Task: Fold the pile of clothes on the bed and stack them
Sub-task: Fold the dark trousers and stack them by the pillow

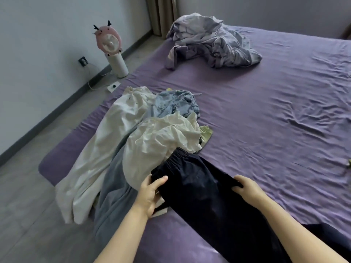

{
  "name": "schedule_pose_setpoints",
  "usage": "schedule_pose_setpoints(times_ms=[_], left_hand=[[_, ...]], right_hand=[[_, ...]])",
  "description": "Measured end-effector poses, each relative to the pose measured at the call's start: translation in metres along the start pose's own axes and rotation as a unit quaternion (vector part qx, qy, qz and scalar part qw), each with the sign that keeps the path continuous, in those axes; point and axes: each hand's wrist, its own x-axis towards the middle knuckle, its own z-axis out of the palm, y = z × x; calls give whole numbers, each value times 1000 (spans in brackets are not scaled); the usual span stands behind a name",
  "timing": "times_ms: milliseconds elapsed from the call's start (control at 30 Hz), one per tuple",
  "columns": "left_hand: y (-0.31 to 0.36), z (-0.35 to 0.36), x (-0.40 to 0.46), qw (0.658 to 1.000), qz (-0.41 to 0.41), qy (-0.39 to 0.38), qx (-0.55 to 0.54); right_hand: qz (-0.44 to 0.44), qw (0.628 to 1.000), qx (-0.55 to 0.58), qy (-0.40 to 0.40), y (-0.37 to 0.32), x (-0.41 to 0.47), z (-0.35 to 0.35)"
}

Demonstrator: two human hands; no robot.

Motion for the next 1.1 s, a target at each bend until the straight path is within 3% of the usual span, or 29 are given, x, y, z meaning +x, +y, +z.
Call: schedule_pose_setpoints(times_ms=[200,433,500,633,800,900,967,1033,1100], left_hand=[[-8,-6,64,976,21,-7,215],[-23,-6,90,976,54,-25,210],[-27,-5,97,977,35,-21,207],[-39,2,110,969,8,73,238],[-48,25,99,914,73,186,353],[-55,51,75,819,189,271,469],[-65,77,63,809,254,217,484],[-79,113,59,825,258,67,499],[-97,154,61,802,235,-93,541]], right_hand=[[65,997,39,18,21,54,37],[80,974,100,187,43,73,72],[90,973,110,183,47,77,77],[121,980,102,123,61,86,78],[112,982,117,99,83,80,62],[113,978,145,96,104,66,48],[125,975,155,95,124,52,38],[131,972,173,88,145,37,29],[131,972,186,61,165,22,22]])
